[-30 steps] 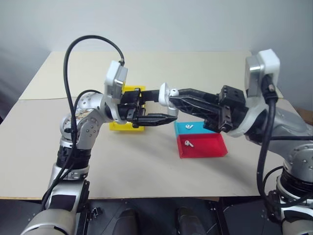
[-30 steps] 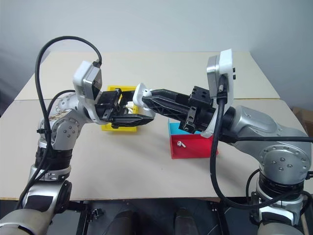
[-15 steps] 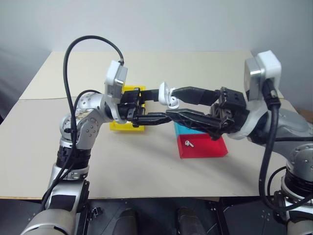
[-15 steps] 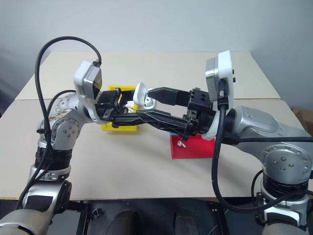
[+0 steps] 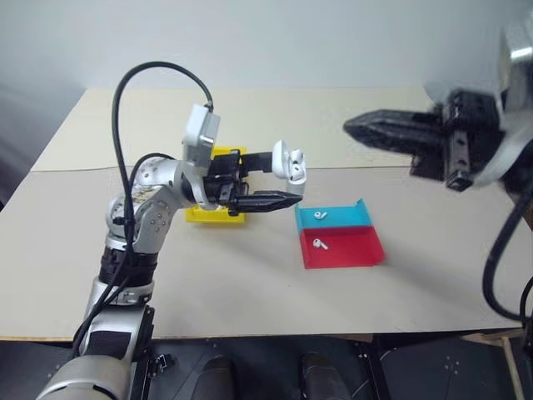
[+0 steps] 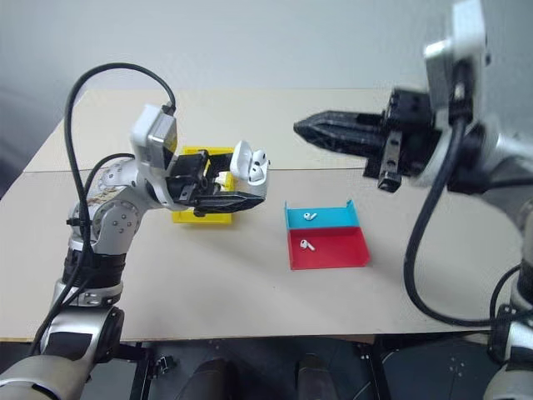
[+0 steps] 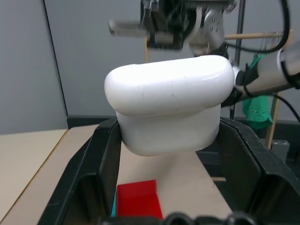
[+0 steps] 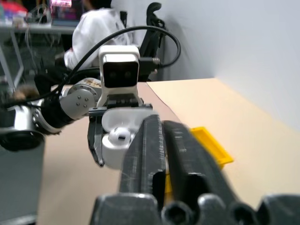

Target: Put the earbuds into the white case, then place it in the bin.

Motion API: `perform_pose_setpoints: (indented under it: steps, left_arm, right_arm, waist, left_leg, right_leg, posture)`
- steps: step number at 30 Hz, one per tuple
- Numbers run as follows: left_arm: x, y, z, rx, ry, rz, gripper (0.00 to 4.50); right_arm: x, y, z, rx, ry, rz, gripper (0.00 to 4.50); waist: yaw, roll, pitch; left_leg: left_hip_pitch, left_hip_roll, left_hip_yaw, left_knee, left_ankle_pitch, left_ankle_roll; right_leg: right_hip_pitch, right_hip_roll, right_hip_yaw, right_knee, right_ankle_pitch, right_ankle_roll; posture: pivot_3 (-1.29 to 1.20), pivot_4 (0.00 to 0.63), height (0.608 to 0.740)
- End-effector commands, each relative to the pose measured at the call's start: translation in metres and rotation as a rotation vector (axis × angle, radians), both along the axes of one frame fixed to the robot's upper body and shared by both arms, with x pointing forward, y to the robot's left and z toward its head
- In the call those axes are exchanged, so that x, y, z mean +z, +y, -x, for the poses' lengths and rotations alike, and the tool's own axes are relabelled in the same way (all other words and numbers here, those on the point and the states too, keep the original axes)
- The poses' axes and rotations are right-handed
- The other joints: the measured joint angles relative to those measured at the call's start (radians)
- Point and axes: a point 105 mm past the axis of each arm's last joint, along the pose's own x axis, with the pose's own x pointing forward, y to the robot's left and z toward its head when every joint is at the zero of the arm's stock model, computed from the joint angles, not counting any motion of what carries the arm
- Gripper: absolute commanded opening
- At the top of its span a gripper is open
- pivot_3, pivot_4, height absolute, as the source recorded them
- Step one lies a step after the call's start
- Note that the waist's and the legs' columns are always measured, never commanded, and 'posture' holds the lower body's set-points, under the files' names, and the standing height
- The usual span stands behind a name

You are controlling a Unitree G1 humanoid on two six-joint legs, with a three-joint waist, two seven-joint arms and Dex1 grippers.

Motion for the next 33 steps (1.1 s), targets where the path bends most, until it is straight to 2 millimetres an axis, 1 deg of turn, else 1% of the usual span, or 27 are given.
perform_pose_setpoints:
  steps: [1,3,5,8,11,13,17,21,25,27,31,33]
  left_arm:
    - [0.006,-0.008,-0.002,0.005,-0.042,-0.004,2.77]
    - [0.004,-0.011,-0.004,0.01,-0.041,-0.016,2.77]
    - [0.002,-0.013,-0.007,0.021,-0.041,-0.028,2.77]
    - [0.001,-0.011,-0.01,0.024,-0.04,-0.034,2.77]
    - [0.001,-0.011,-0.012,0.041,-0.039,-0.036,2.77]
    - [0.001,-0.01,-0.013,0.053,-0.038,-0.031,2.77]
    - [0.003,-0.007,-0.013,0.075,-0.043,-0.015,2.77]
    - [0.003,-0.003,-0.011,0.085,-0.044,-0.008,2.77]
    - [0.005,-0.002,-0.01,0.105,-0.049,0.007,2.77]
    - [0.005,0.0,-0.011,0.123,-0.052,0.008,2.77]
    - [0.007,0.007,-0.012,0.182,-0.061,0.02,2.77]
    - [0.008,0.015,-0.015,0.247,-0.067,0.021,2.77]
  right_arm:
    - [0.007,0.011,-0.012,0.05,-0.12,0.135,0.03]
    - [0.008,0.024,-0.022,0.076,-0.163,0.224,0.03]
    - [0.005,0.036,-0.032,0.095,-0.259,0.344,0.03]
    - [0.0,0.051,-0.041,0.137,-0.349,0.462,0.03]
    - [-0.003,0.062,-0.038,0.229,-0.387,0.53,0.03]
    - [-0.008,0.063,-0.037,0.265,-0.403,0.586,0.03]
    - [-0.014,0.048,-0.042,0.243,-0.405,0.636,0.03]
    - [-0.011,0.039,-0.041,0.201,-0.389,0.605,0.03]
    - [-0.015,0.028,-0.046,0.118,-0.351,0.553,0.03]
    - [-0.016,0.016,-0.042,0.084,-0.329,0.493,0.03]
    - [-0.001,0.0,-0.031,-0.022,-0.223,0.234,0.03]
    - [0.0,-0.008,-0.025,-0.064,-0.145,0.14,0.03]
  waist:
    - [0.001,0.0,0.0]
    - [0.0,0.0,0.0]
    - [0.002,0.0,0.0]
    - [0.003,0.0,0.0]
    - [0.008,0.0,0.0]
    - [0.01,0.0,0.0]
    - [0.011,0.0,0.0]
    - [0.008,0.0,0.0]
    - [0.006,0.0,0.0]
    - [0.008,0.0,0.0]
    - [0.011,0.0,0.0]
    - [0.011,0.0,0.0]
  left_leg:
    - [0.0,0.0,0.0,0.0,0.0,0.0]
    - [-0.001,0.0,0.0,0.0,0.0,0.0]
    - [-0.002,0.0,0.001,0.0,0.0,0.001]
    - [-0.003,0.0,0.001,-0.001,0.0,0.001]
    - [-0.004,0.0,0.001,-0.001,0.0,0.0]
    - [-0.005,0.0,0.0,0.0,0.0,0.0]
    - [-0.004,0.0,0.0,0.0,0.0,0.0]
    - [-0.003,0.0,0.0,0.0,0.0,0.0]
    - [-0.003,0.0,0.001,0.0,0.0,0.0]
    - [-0.003,0.0,0.0,0.0,0.0,0.0]
    - [-0.003,0.0,0.0,0.0,0.0,0.0]
    - [-0.003,0.0,0.0,0.0,0.0,0.0]
  right_leg:
    - [0.0,0.0,-0.001,-0.001,0.0,0.0]
    - [-0.001,0.0,0.0,0.0,0.0,0.0]
    - [-0.001,0.0,0.0,0.001,0.0,0.0]
    - [-0.002,0.0,-0.001,0.002,0.0,0.0]
    - [-0.002,-0.001,-0.001,0.002,0.0,0.0]
    - [-0.002,-0.001,-0.002,0.002,0.0,0.0]
    - [-0.002,-0.001,-0.002,0.002,0.0,0.0]
    - [-0.001,-0.001,-0.002,0.003,0.0,0.0]
    - [-0.001,-0.001,-0.002,0.003,0.0,0.0]
    - [-0.001,-0.001,-0.002,0.003,0.0,0.0]
    - [-0.001,-0.001,-0.002,0.003,0.0,0.0]
    - [-0.001,-0.001,-0.002,0.004,0.0,0.0]
  posture:
    - [0.0,0.15,0.74]
    - [0.0,0.15,0.74]
    - [0.0,0.15,0.74]
    - [0.0,0.15,0.74]
    - [0.0,0.15,0.74]
    - [0.0,0.15,0.74]
    - [0.0,0.15,0.74]
    - [0.0,0.15,0.74]
    - [0.0,0.15,0.74]
    - [0.0,0.15,0.74]
    - [0.0,0.15,0.74]
    - [0.0,0.15,0.74]
